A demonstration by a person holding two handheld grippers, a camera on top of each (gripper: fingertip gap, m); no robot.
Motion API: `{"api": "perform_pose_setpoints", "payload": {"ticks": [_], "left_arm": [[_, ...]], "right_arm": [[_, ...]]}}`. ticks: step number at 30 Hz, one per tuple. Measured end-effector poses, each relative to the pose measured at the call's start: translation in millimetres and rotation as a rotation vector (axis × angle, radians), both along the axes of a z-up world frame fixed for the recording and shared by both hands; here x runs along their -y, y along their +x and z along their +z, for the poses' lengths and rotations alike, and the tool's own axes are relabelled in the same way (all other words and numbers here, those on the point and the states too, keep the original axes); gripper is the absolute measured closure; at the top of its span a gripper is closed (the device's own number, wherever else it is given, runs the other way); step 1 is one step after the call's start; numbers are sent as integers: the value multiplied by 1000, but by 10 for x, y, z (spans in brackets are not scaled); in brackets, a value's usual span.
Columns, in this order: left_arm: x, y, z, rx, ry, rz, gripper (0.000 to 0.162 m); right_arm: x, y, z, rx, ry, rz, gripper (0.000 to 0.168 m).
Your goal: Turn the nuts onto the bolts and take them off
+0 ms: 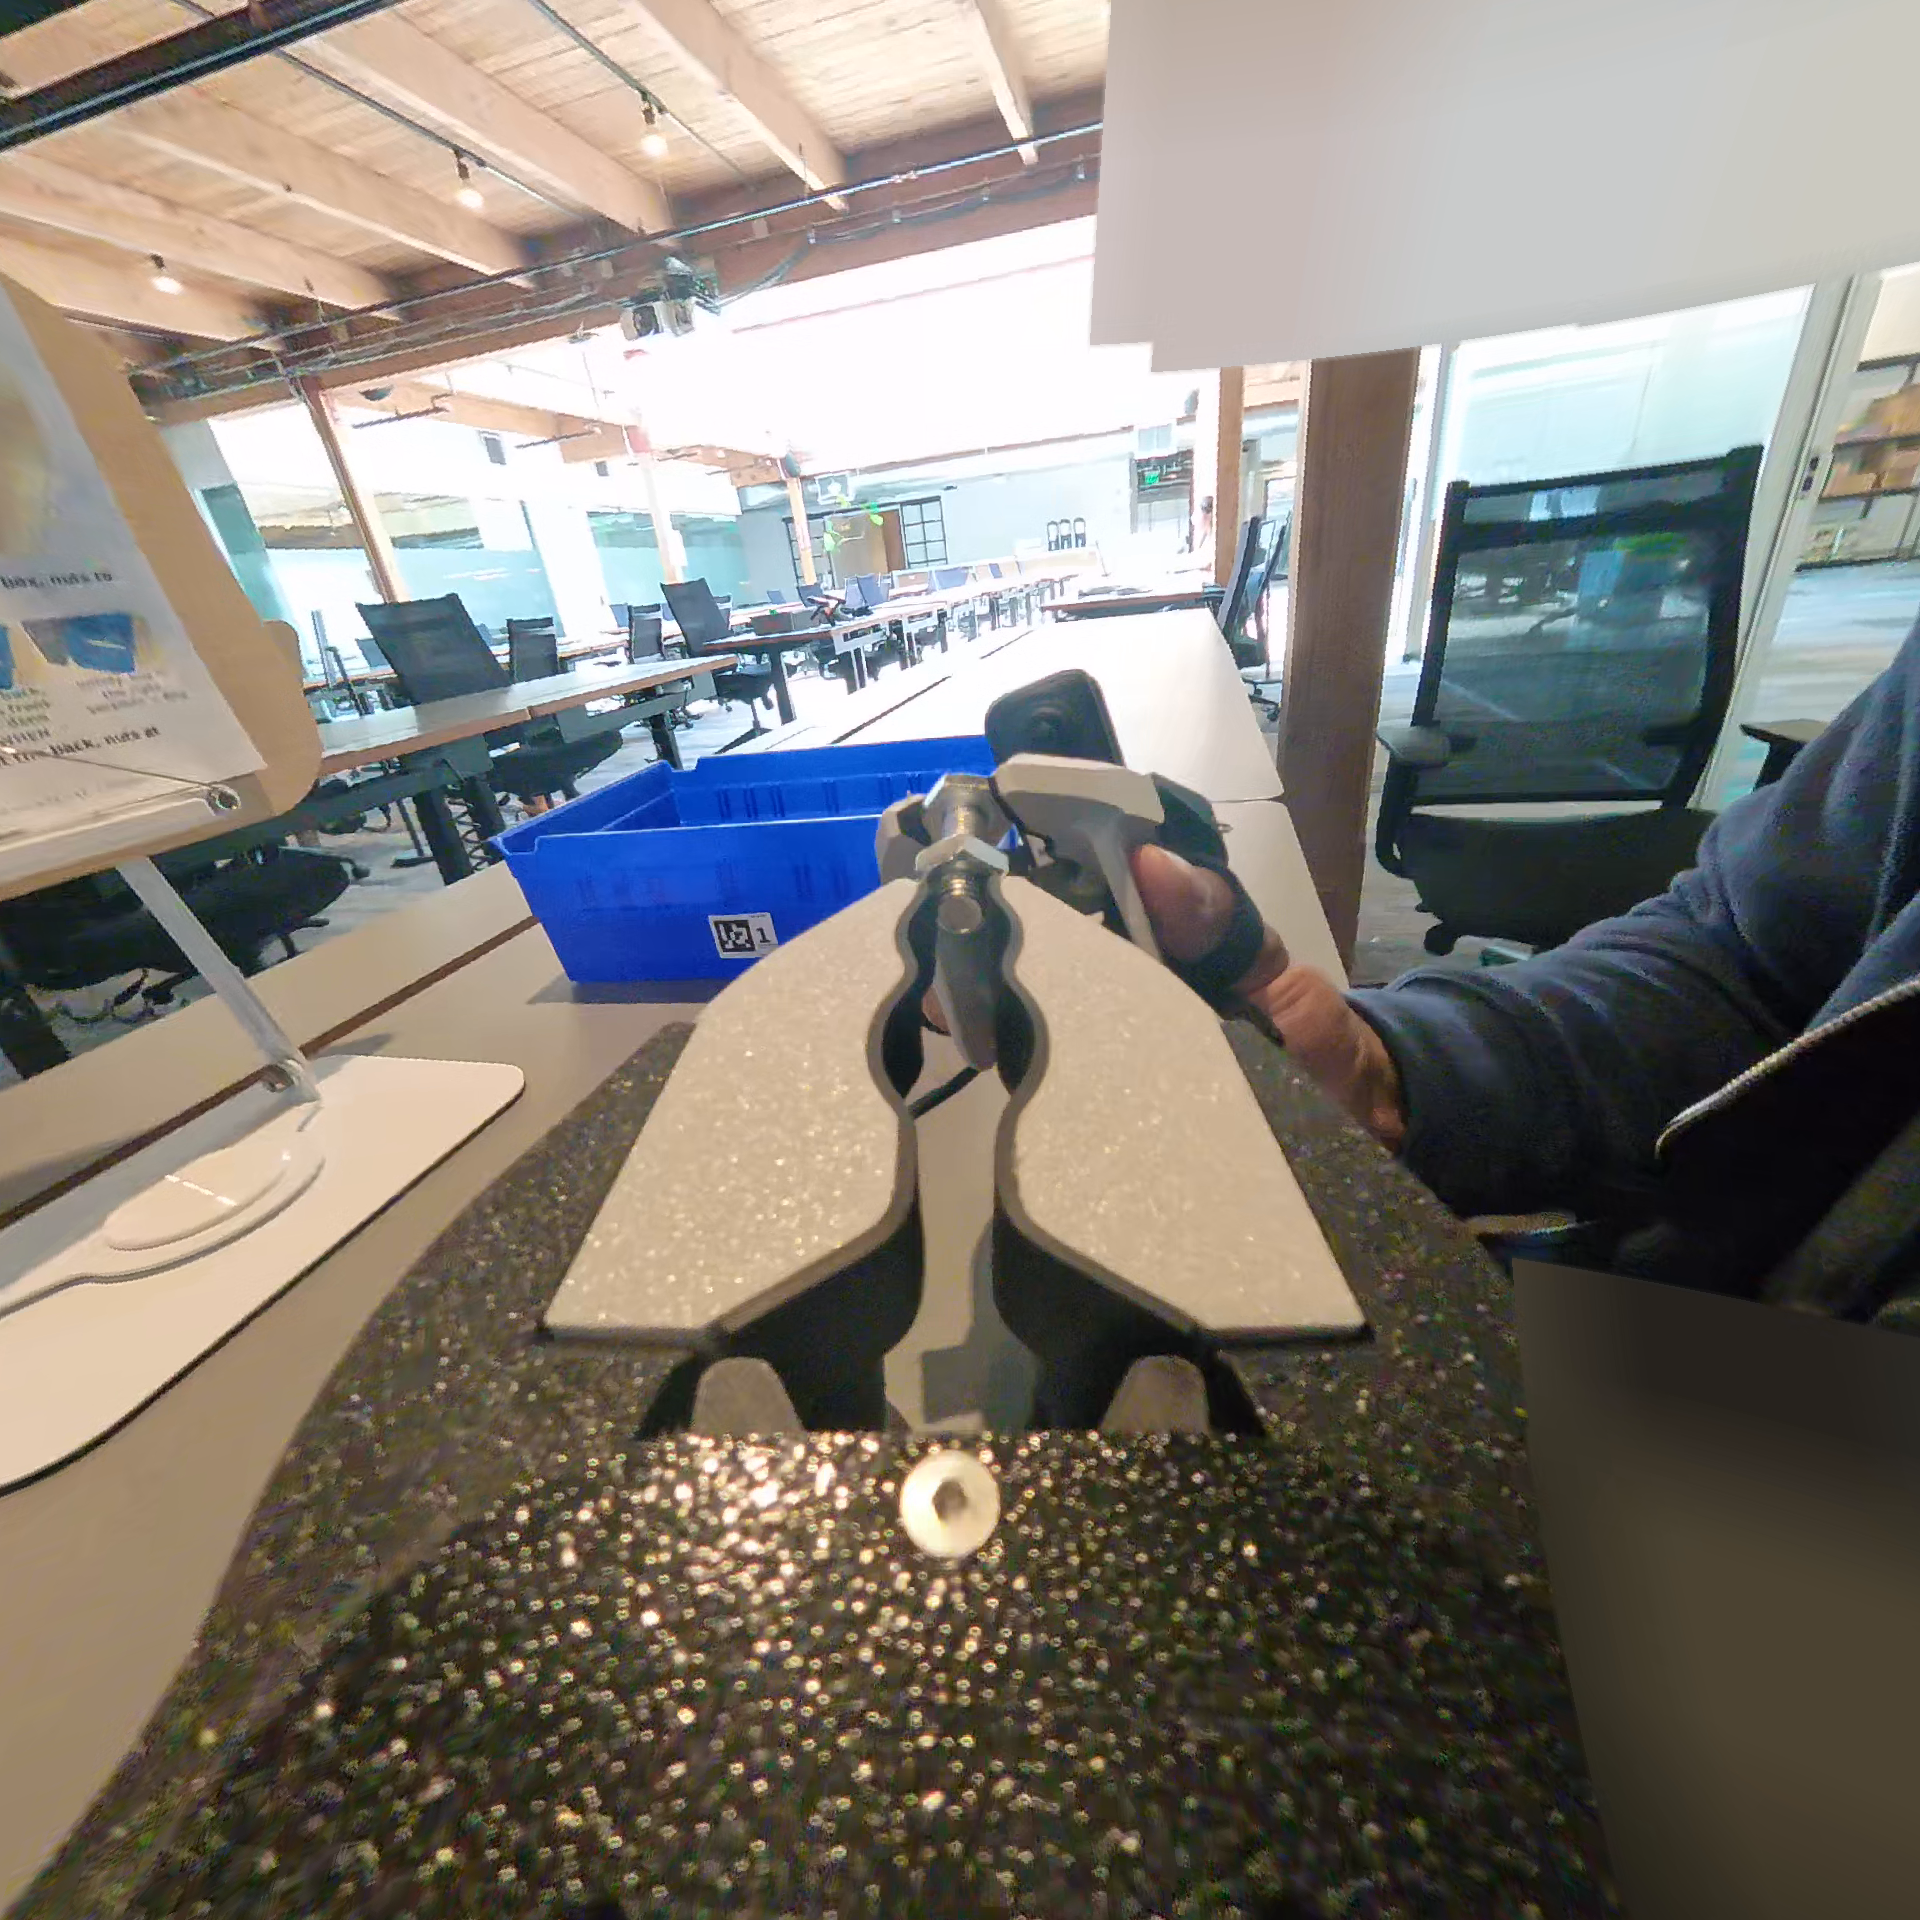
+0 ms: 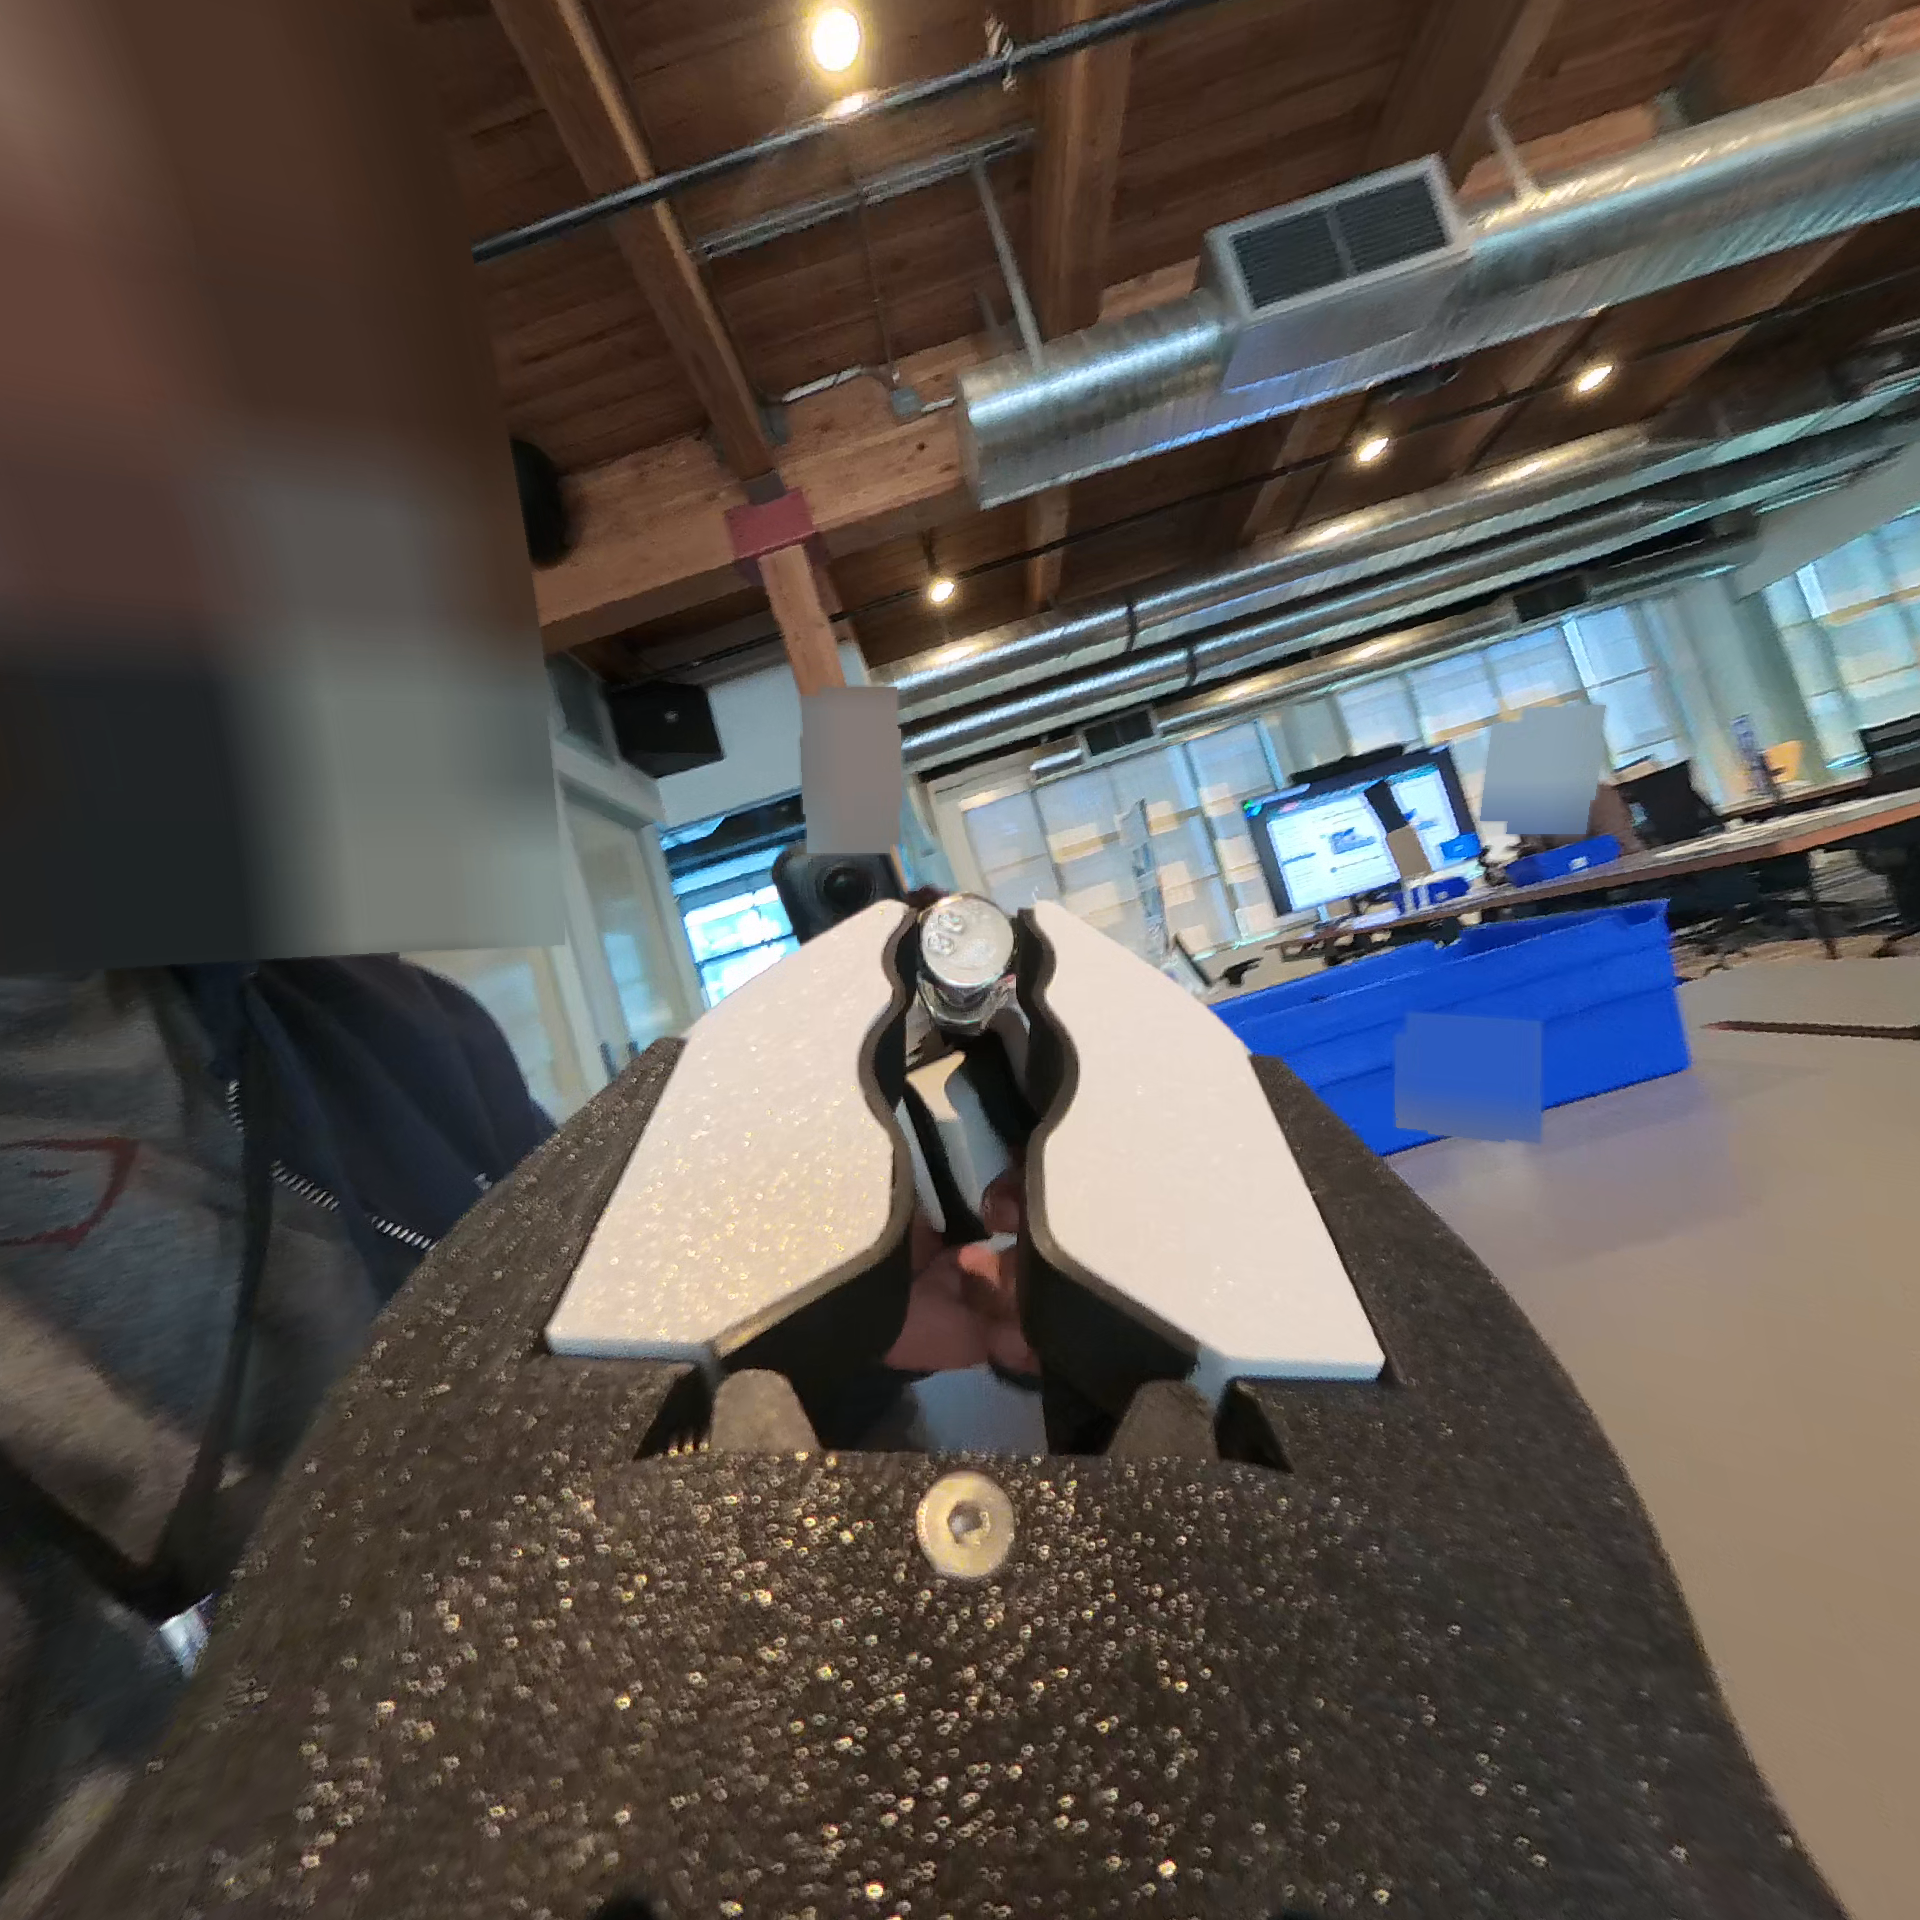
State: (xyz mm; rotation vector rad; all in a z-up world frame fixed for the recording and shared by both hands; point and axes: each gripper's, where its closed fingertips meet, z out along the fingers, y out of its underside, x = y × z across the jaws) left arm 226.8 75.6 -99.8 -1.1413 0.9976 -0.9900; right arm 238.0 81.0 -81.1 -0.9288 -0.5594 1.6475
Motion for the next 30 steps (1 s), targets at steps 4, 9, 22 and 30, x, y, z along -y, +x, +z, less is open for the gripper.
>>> {"api": "perform_pose_setpoints", "payload": {"ticks": [4,9,22,30], "left_arm": [[5,-32,-6,-47,4,-10,154],[6,-64,-11,-84,2,-15,154],[43,-61,-41,-127,-11,-50,154],[51,-59,-50,-118,-20,-66,154]], "right_arm": [[15,-37,-22,67,20,15,151],[20,-70,-71,152,37,37,151],[67,-75,-157,310,117,47,151],[82,-76,-176,323,123,60,151]]}}
